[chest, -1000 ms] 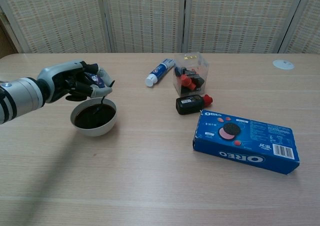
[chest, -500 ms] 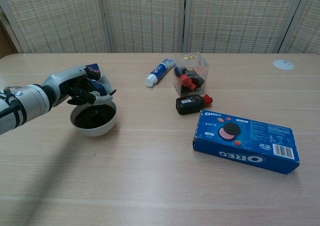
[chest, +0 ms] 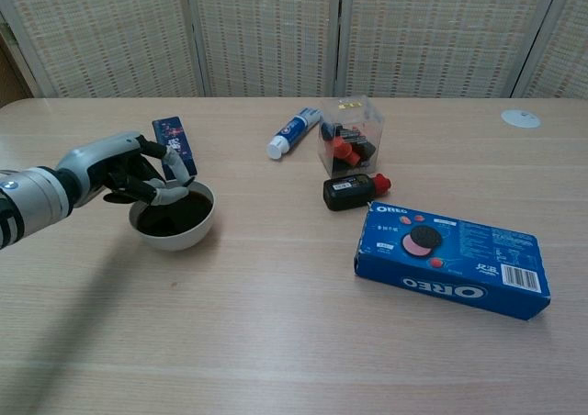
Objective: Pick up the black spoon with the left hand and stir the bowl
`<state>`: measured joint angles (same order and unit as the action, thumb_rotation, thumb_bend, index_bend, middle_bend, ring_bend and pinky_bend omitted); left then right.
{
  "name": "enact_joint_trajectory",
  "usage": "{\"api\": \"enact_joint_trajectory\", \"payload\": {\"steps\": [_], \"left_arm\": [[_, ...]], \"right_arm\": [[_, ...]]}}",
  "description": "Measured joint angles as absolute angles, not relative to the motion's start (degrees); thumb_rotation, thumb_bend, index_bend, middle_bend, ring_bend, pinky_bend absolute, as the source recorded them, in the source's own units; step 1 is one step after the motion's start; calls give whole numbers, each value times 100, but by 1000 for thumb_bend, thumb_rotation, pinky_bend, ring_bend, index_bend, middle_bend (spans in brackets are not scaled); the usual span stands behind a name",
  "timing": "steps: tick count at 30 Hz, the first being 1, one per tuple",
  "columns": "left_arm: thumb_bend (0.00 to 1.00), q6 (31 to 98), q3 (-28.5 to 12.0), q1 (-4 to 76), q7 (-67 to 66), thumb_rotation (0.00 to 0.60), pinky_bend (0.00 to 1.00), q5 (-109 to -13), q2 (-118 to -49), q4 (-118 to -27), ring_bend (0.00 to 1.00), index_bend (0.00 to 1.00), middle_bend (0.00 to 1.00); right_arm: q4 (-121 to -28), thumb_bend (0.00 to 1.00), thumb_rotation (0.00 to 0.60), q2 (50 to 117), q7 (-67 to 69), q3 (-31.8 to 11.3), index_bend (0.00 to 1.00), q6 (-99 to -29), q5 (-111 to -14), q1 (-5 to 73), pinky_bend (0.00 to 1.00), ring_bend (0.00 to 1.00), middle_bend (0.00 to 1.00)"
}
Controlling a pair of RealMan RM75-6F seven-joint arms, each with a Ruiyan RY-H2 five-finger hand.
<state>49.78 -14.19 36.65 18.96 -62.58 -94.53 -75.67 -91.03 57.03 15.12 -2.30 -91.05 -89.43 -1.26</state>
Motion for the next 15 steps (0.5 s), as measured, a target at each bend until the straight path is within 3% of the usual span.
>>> {"api": "enact_joint_trajectory", "payload": {"steps": [15], "left_arm": [[394, 4935, -1401, 3760, 1544, 600, 1000, -6315, -9584, -7777, 1000, 621, 1000]], "right_arm": [[-8996, 15, 600, 5745, 1625, -237, 0, -9185, -8917, -187, 208, 79, 155]]}}
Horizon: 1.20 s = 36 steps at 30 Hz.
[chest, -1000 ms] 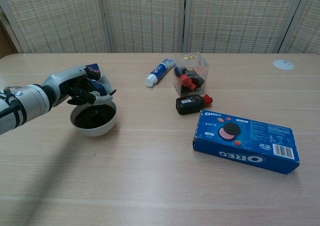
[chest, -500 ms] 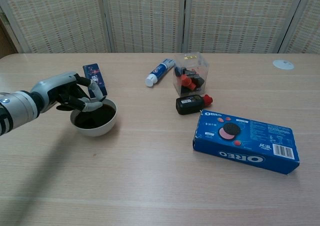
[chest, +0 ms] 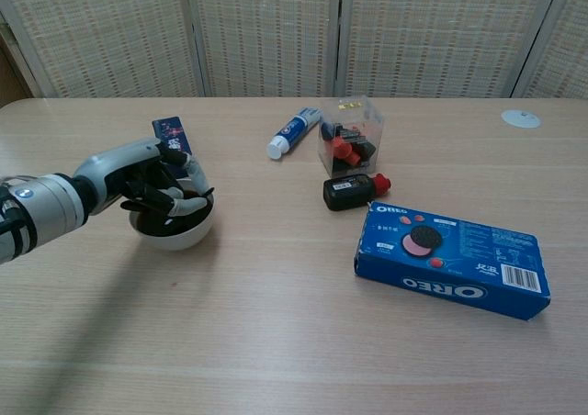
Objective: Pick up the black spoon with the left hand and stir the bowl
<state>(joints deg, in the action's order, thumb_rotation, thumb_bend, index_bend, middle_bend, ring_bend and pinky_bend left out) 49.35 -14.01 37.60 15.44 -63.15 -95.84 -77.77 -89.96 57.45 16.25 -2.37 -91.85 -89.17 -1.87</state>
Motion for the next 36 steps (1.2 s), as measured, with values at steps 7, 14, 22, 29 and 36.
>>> {"api": "enact_joint_trajectory", "payload": {"steps": [7, 14, 22, 29, 36], "left_arm": [[394, 4851, -1476, 3933, 1218, 600, 1000, -6170, -9727, -7610, 1000, 622, 1000], [394, 4807, -1549, 4037, 955, 600, 1000, -5966, -9828, -7283, 1000, 622, 1000], [394, 4844, -1523, 3893, 942, 600, 1000, -5904, -9622, -7319, 1000, 623, 1000], [393, 4929, -1347, 3700, 997, 600, 1000, -6127, -9357, -7752, 1000, 623, 1000], [393, 4882, -1361, 3806, 889, 600, 1000, -6179, -9409, -7877, 1000, 624, 1000]], "right_arm": [[-8952, 15, 600, 5760, 1670, -248, 0, -9187, -8901, -194, 208, 79, 155], [-8926, 15, 600, 5777, 1699, -251, 0, -9195, -8894, -207, 208, 79, 155], [-8957, 15, 600, 5777, 1661, -254, 0, -9174, -8941, -175, 208, 79, 155], [-8966, 15, 600, 5771, 1658, -260, 0, -9172, -8949, -167, 208, 79, 155], [-8933, 15, 600, 5780, 1691, -251, 0, -9210, -8931, -206, 208, 79, 155]]}}
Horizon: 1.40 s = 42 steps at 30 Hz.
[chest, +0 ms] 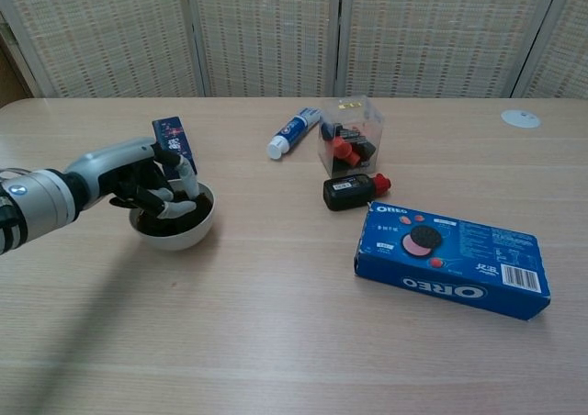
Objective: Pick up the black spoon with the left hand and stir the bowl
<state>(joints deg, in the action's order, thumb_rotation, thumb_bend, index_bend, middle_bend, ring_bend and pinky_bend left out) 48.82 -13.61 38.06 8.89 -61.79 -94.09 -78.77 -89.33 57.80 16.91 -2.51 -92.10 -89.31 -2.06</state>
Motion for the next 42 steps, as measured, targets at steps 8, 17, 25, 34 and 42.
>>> {"api": "enact_joint_trajectory", "payload": {"steps": [8, 17, 25, 34, 42], "left_arm": [[394, 4764, -1536, 4052, 652, 600, 1000, -5912, -9636, -7589, 1000, 625, 1000], [394, 4775, -1566, 4016, 522, 600, 1000, -5699, -9507, -7537, 1000, 624, 1000], [393, 4855, -1380, 3851, 516, 600, 1000, -5888, -9230, -8050, 1000, 623, 1000], [393, 4759, -1347, 4000, 376, 600, 1000, -5949, -9334, -8141, 1000, 623, 1000], [394, 4679, -1540, 4245, 221, 600, 1000, -5670, -9594, -7673, 1000, 624, 1000]], "right_arm": [[-8865, 15, 600, 5792, 1767, -248, 0, -9238, -8892, -250, 208, 79, 155], [-8842, 15, 600, 5804, 1784, -247, 0, -9225, -8908, -246, 208, 79, 155], [-8847, 15, 600, 5821, 1782, -242, 0, -9212, -8955, -221, 208, 79, 155], [-8809, 15, 600, 5821, 1828, -221, 0, -9268, -8910, -299, 208, 79, 155], [-8815, 10, 600, 5817, 1824, -224, 0, -9275, -8913, -308, 208, 79, 155]]}}
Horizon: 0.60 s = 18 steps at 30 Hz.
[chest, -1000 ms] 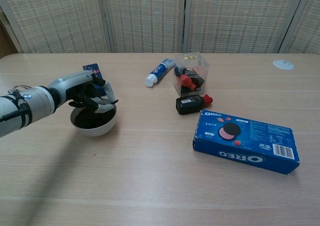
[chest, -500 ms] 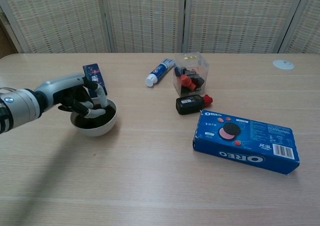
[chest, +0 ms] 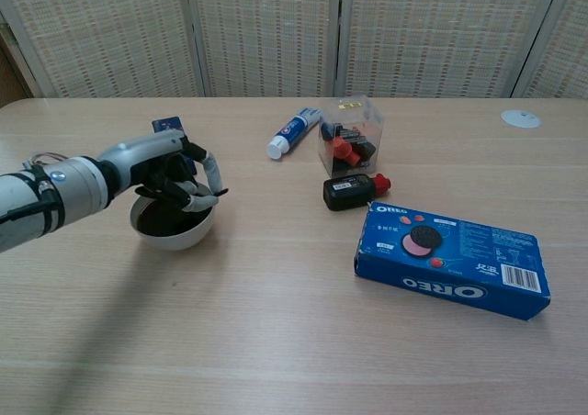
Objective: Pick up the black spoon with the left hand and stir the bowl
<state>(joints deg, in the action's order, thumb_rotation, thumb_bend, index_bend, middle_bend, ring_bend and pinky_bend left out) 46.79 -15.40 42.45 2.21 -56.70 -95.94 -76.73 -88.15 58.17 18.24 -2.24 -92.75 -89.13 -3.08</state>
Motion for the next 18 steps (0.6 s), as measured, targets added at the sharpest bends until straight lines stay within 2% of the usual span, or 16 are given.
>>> {"api": "enact_joint_trajectory", "payload": {"steps": [7, 18], "left_arm": [[394, 4649, -1576, 4247, 139, 600, 1000, -5446, -9543, -7476, 1000, 624, 1000], [393, 4766, -1248, 3894, 272, 600, 1000, -5787, -9048, -8093, 1000, 623, 1000]], "right_arm": [[-8836, 7, 600, 5821, 1801, -234, 0, -9235, -8927, -275, 208, 79, 155], [-8872, 5, 600, 5834, 1752, -253, 0, -9166, -8979, -191, 208, 79, 155]]}}
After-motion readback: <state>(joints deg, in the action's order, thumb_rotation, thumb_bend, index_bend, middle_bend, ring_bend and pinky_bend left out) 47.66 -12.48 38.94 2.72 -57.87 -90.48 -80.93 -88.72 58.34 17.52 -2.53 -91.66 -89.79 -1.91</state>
